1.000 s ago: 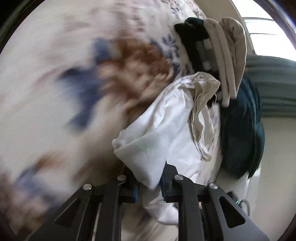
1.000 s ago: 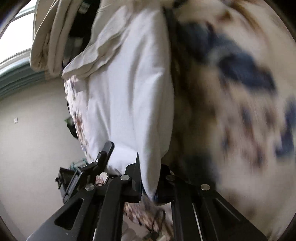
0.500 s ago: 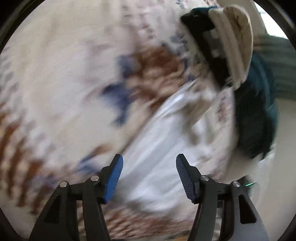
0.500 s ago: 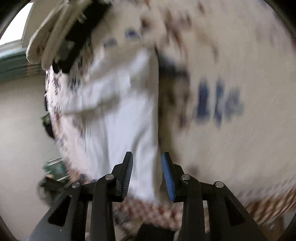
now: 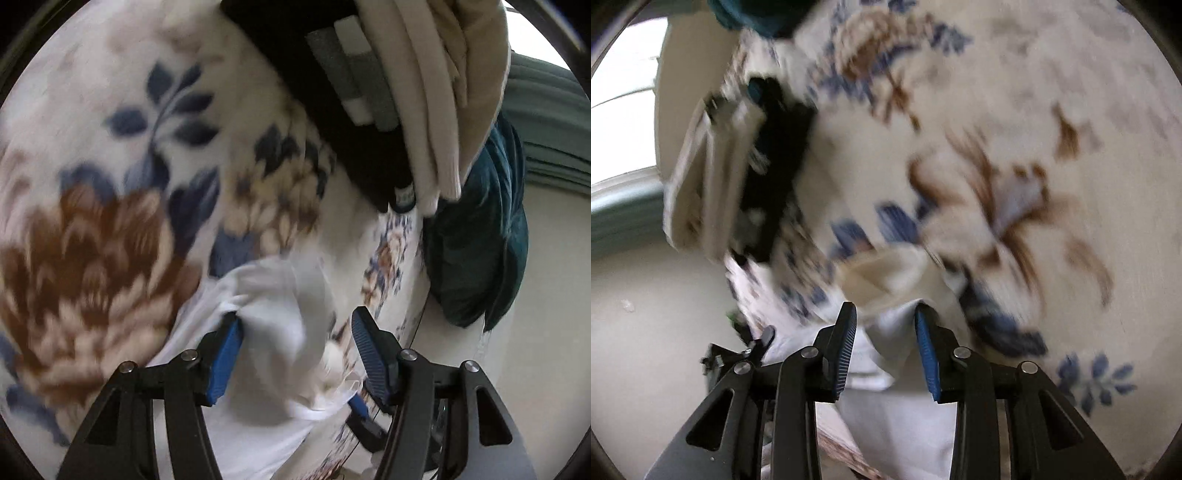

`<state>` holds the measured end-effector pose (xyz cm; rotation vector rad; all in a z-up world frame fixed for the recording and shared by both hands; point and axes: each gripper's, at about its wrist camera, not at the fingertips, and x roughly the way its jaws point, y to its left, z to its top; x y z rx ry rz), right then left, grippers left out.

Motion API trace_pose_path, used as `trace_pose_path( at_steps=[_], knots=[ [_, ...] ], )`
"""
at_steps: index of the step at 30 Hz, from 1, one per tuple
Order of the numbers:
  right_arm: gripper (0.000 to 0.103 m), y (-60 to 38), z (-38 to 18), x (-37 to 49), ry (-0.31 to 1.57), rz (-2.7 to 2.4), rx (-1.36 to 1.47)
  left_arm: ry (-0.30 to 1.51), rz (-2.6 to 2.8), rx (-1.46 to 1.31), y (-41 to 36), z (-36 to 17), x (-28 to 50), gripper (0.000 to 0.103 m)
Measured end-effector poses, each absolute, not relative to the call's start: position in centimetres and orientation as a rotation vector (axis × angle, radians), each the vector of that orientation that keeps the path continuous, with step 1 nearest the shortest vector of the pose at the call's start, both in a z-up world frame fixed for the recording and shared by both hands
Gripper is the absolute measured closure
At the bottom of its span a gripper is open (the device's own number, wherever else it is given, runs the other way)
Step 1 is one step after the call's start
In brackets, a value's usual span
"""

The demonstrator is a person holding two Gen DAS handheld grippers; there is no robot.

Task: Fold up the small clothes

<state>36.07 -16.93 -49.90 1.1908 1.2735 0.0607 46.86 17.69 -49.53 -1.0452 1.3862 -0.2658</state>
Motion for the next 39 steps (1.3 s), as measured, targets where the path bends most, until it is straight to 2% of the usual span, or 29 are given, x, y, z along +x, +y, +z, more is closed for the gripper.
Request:
trace_pose_path(
  at_steps=[4,11,15,21,27,28,30,34,35,36,37,38,39],
  knots=[
    [0.068,-17.2,-49.2,36.1,1.251,0.06,1.165,1.337,-0.249,-1.076,18.9,-49.1,46.9,0.046],
    [0.068,-17.1,-46.1,34.9,1.305,0.058,0.727,1.329,-0.171,-0.91,20.1,-47.0,43.3,0.046],
    [0.068,-15.7,-46.9,36.8,1.347,0.111,0.559,1.352,-0.164,-0.816,19.2,-47.9,43.2,0.046],
    [0.068,-15.9,-50.3,40.6,1.364,-0.009,0.563,1.434,-0.143,-0.729,17.3,-52.1,48.5,0.046],
    [0.068,-19.1,-49.1,39.5,1.296,0.056,0.792,1.379,-0.296,-0.682,16.7,-49.4,50.1,0.046],
    [0.066,-19.4,-49.0,39.2,1.297,0.074,0.798,1.382,-0.323,-0.679,16.5,-49.3,50.0,0.046],
    [0.049,-19.7,-49.4,38.5,1.324,0.08,0.78,1.416,-0.367,-0.637,15.4,-50.0,49.8,0.046],
    [0.049,-18.7,-51.9,38.2,1.432,0.163,0.775,1.426,-0.388,-0.579,13.6,-51.5,49.5,0.048],
    [0.049,-18.4,-52.2,38.0,1.446,0.167,0.768,1.394,-0.388,-0.556,13.4,-51.4,49.5,0.054],
    [0.058,-18.1,-52.1,38.0,1.428,0.169,0.752,1.371,-0.398,-0.538,13.0,-51.1,49.6,0.079],
    [0.072,-17.9,-51.7,37.9,1.399,0.168,0.733,1.353,-0.398,-0.505,12.8,-50.8,49.8,0.09],
    [0.093,-17.6,-51.2,37.9,1.375,0.152,0.697,1.332,-0.389,-0.465,12.4,-50.5,50.0,0.092],
    [0.094,-17.5,-50.5,37.9,1.347,0.138,0.671,1.317,-0.39,-0.455,12.3,-50.4,50.1,0.093]
  ],
)
